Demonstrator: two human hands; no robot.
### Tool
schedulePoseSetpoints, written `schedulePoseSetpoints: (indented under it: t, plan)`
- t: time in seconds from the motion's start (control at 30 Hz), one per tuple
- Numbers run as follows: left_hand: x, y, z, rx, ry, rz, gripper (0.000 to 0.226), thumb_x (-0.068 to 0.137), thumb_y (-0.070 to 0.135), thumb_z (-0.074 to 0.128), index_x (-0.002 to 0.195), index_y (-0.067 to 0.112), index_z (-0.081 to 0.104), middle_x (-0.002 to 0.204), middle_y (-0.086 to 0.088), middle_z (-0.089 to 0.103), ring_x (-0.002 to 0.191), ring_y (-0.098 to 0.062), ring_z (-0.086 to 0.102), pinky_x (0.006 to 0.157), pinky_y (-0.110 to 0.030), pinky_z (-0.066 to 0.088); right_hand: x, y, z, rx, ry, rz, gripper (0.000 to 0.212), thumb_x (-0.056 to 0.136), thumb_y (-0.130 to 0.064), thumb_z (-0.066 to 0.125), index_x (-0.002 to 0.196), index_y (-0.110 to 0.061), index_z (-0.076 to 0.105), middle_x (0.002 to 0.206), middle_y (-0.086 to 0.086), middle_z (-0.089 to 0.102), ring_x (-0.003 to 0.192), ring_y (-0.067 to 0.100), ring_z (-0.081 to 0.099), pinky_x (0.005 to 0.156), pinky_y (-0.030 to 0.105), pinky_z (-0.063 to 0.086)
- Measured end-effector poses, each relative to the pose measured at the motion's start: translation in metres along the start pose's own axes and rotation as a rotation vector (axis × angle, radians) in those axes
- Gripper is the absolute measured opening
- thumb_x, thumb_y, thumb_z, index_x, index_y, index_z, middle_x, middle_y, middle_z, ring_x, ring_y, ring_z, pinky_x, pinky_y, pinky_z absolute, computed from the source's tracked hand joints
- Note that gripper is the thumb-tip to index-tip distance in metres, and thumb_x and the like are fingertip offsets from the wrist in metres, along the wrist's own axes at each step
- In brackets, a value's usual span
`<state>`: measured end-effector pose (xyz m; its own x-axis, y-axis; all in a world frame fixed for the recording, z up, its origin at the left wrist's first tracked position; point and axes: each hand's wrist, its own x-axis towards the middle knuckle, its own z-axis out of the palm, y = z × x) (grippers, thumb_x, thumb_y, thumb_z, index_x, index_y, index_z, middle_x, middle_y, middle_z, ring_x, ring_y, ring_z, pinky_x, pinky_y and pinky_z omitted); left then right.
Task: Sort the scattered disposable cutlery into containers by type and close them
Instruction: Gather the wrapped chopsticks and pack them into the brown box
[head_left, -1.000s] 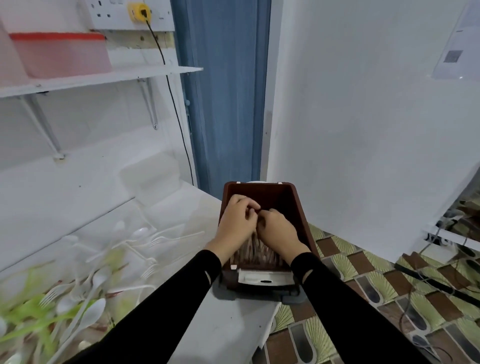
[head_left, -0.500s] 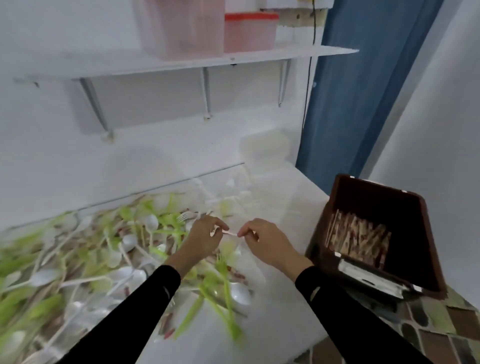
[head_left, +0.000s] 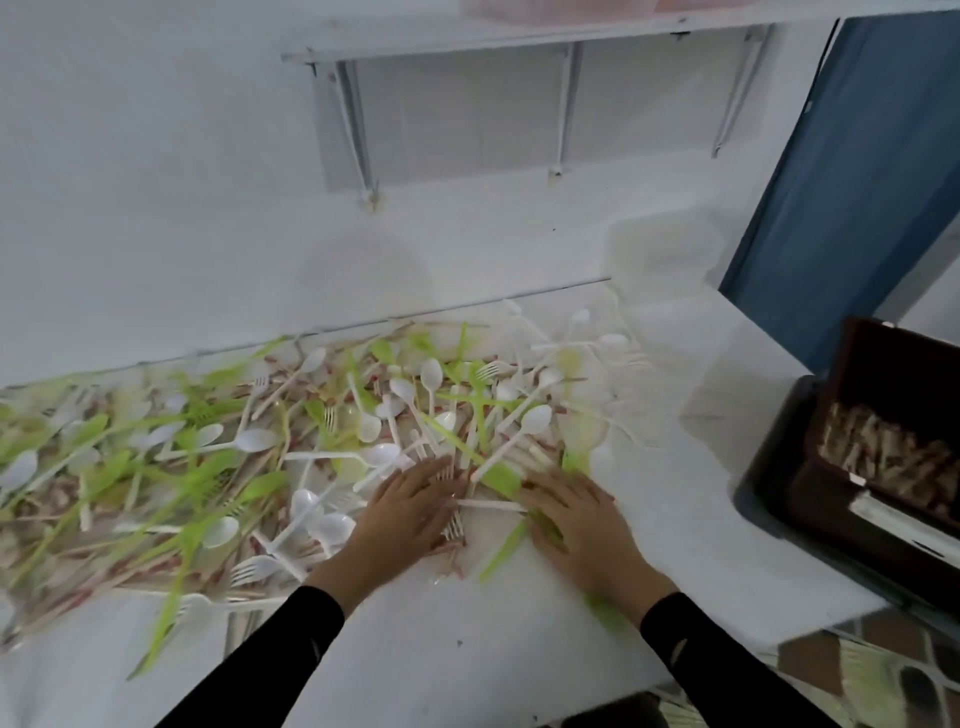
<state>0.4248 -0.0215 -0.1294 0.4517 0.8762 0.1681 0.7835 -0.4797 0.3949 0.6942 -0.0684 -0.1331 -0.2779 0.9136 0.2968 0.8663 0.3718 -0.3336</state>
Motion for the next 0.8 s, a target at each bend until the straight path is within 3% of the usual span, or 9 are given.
schedulePoseSetpoints:
  t: [0.17,0.27,0.33,0.43,0.53,0.63,0.7,0.8]
  plan:
    - [-0.003,0.003,-0.008,-0.034,-0.010,-0.058,0.057,0.093,0.067,0.023,0.129,0.041,0.059,0.144,0.020,0.046,0.135,-0.007,0.040,0.113,-0.038,0.031,0.001,0.001,-0.001,-0.035,-0.016,0.078,0.041,0.091,-0.041,0.043,0.126,-0.032,0.063,0.131,-0.011,0.061,0.129,0.015,0.051,0.112,0.032,0.021]
    - [0.005,0.010,-0.011,-0.120,0.060,-0.164,0.057,0.086,0.065,0.029,0.109,0.032,0.071,0.112,0.020,0.059,0.112,-0.012,0.054,0.100,-0.042,0.041,0.003,0.010,-0.012,-0.041,-0.075,0.112,0.044,0.092,-0.043,0.038,0.125,-0.030,0.062,0.129,-0.010,0.062,0.130,0.014,0.049,0.112,0.028,0.015]
    - [0.012,0.011,-0.014,-0.159,0.119,-0.158,0.055,0.086,0.066,0.034,0.095,0.030,0.074,0.089,0.021,0.057,0.093,-0.010,0.057,0.090,-0.039,0.045,0.005,0.023,-0.023,-0.022,-0.108,0.167,0.048,0.091,-0.047,0.031,0.123,-0.029,0.062,0.129,-0.010,0.061,0.130,0.012,0.047,0.111,0.024,0.015]
    - [0.025,0.012,-0.017,-0.114,0.114,-0.086,0.050,0.086,0.066,0.039,0.070,0.029,0.070,0.062,0.017,0.057,0.066,-0.002,0.053,0.078,-0.029,0.043,0.013,0.041,-0.040,-0.053,-0.066,0.279,0.051,0.085,-0.051,0.026,0.107,-0.034,0.068,0.109,-0.018,0.066,0.113,0.003,0.055,0.112,0.030,0.016]
    - [0.046,0.010,-0.021,-0.199,0.070,-0.040,0.051,0.088,0.063,0.040,0.054,0.027,0.052,0.045,0.009,0.048,0.044,-0.007,0.045,0.053,-0.017,0.034,0.029,0.050,-0.049,-0.223,0.005,0.415,0.038,0.086,-0.051,0.035,0.082,-0.035,0.070,0.081,-0.017,0.068,0.087,0.006,0.062,0.098,0.036,0.026]
    - [0.076,0.007,-0.030,-0.266,0.023,-0.030,0.056,0.089,0.064,0.037,0.062,0.019,0.057,0.052,0.004,0.056,0.049,-0.012,0.053,0.049,-0.028,0.042,0.045,0.047,-0.043,-0.238,0.078,0.411,0.030,0.086,-0.043,0.045,0.075,-0.033,0.071,0.075,-0.013,0.065,0.079,0.015,0.061,0.082,0.034,0.030]
    - [0.099,0.005,-0.039,-0.279,0.013,-0.046,0.056,0.091,0.063,0.038,0.069,0.017,0.062,0.060,0.002,0.061,0.057,-0.012,0.058,0.056,-0.029,0.046,0.057,0.043,-0.036,-0.105,0.069,0.332,0.025,0.090,-0.032,0.053,0.087,-0.025,0.076,0.085,-0.007,0.067,0.084,0.020,0.062,0.077,0.032,0.038]
    - [0.130,-0.005,-0.047,-0.304,0.014,-0.044,0.031,0.096,0.043,0.052,0.080,0.021,0.065,0.070,0.008,0.063,0.069,-0.005,0.060,0.059,-0.015,0.042,0.069,0.034,-0.020,0.034,-0.028,0.317,0.025,0.094,-0.024,0.057,0.110,-0.015,0.074,0.120,-0.002,0.065,0.112,0.019,0.057,0.096,0.026,0.039]
